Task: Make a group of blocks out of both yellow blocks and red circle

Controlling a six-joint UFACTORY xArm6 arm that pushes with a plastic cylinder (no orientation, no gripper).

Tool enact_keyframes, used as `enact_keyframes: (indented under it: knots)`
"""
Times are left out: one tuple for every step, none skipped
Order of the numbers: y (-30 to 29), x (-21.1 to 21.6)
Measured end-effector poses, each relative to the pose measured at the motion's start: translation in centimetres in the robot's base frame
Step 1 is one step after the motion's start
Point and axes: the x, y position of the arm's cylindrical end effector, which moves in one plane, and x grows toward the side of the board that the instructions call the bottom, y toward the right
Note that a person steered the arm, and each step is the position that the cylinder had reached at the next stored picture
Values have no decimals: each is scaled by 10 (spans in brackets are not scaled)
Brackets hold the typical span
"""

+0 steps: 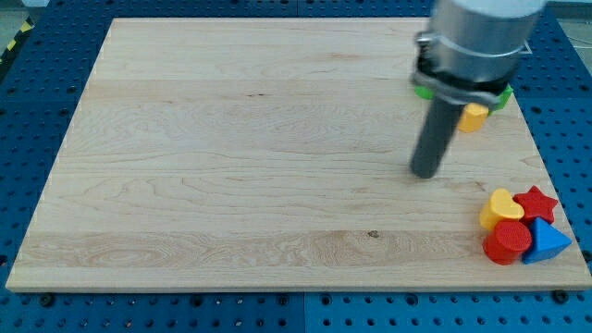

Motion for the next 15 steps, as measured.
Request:
enact_keyframes:
  knots:
    - [89,0]
    - [145,-22]
    - [141,-64]
    - [88,-87]
    - [29,-100]
    - [-3,-100]
    - [-14,-97]
    - [8,-71]
    - [51,-43]
    - [74,-44]
    - [84,-67]
    - [88,-50]
    - [91,-25]
    - [100,-23]
    - [101,-13]
